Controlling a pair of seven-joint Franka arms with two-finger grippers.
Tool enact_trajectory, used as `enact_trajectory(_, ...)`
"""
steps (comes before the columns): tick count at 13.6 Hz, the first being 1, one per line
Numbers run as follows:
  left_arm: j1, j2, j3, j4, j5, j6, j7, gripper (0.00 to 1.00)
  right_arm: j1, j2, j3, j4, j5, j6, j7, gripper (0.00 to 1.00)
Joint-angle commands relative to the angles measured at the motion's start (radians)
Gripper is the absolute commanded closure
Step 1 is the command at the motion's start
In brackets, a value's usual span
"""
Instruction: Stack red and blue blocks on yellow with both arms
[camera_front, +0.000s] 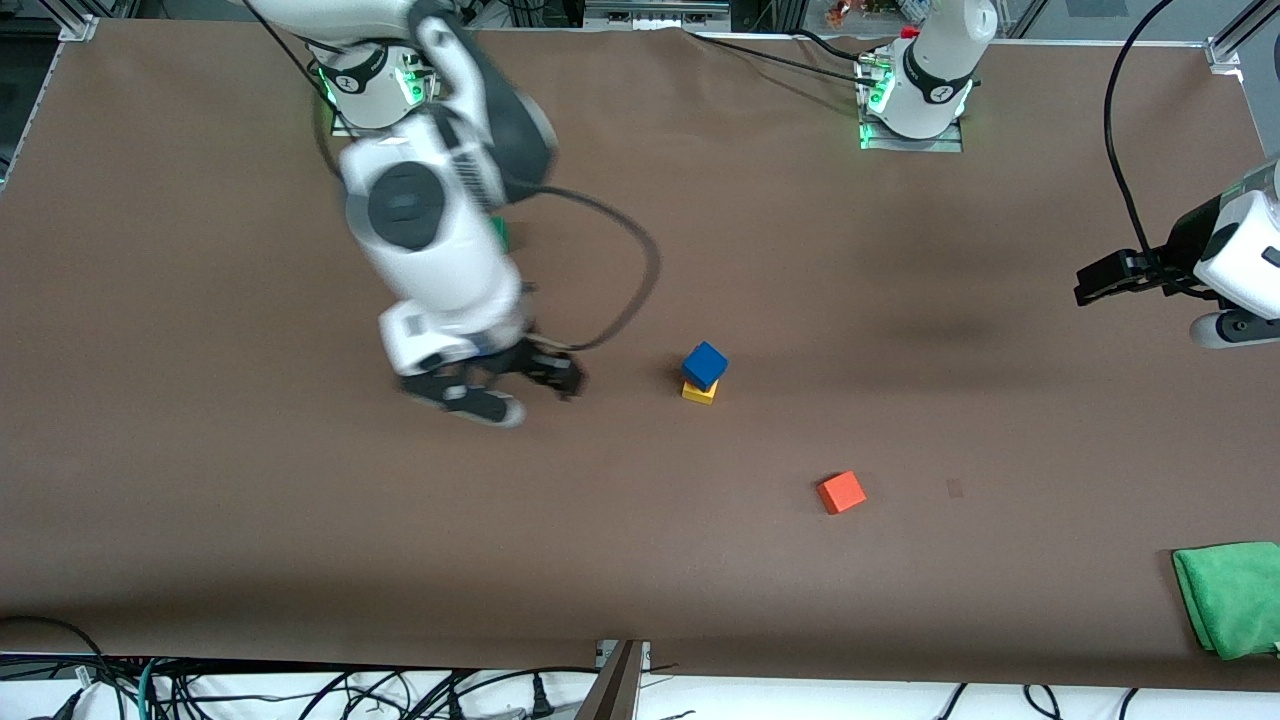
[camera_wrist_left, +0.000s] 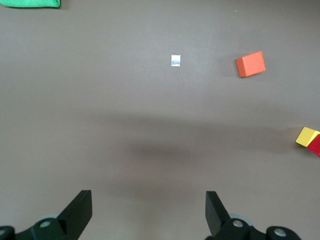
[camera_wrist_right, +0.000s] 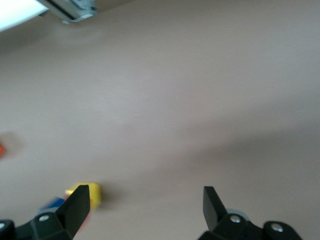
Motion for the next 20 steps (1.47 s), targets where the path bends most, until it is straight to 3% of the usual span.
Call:
enact_trajectory(1, 0.001, 0.0, 0.001, 0.007, -0.014, 0.002, 0.012, 0.0, -0.105, -0.178, 0.012, -0.158, 0.051, -0.134, -0.201, 0.0)
enact_trajectory(6, 0.001, 0.0, -0.001, 0.012, -0.014, 0.002, 0.012, 0.0, -0.184, -0.44, -0.036, -0.433, 0.04, -0.166, -0.367, 0.0)
enact_trajectory(8, 0.003, 0.0, -0.001, 0.012, -0.014, 0.002, 0.014, 0.0, -0.184, -0.498, -0.064, -0.485, 0.034, -0.166, -0.422, 0.0)
enact_trajectory(14, 0.001, 0.0, -0.001, 0.014, -0.013, 0.002, 0.012, 0.0, -0.19, -0.526, -0.07, -0.479, -0.111, -0.21, -0.606, 0.0)
enact_trajectory(20, 0.001, 0.0, -0.001, 0.014, -0.013, 0.002, 0.012, 0.0, -0.188, -0.505, -0.07, -0.429, -0.11, -0.213, -0.605, 0.0)
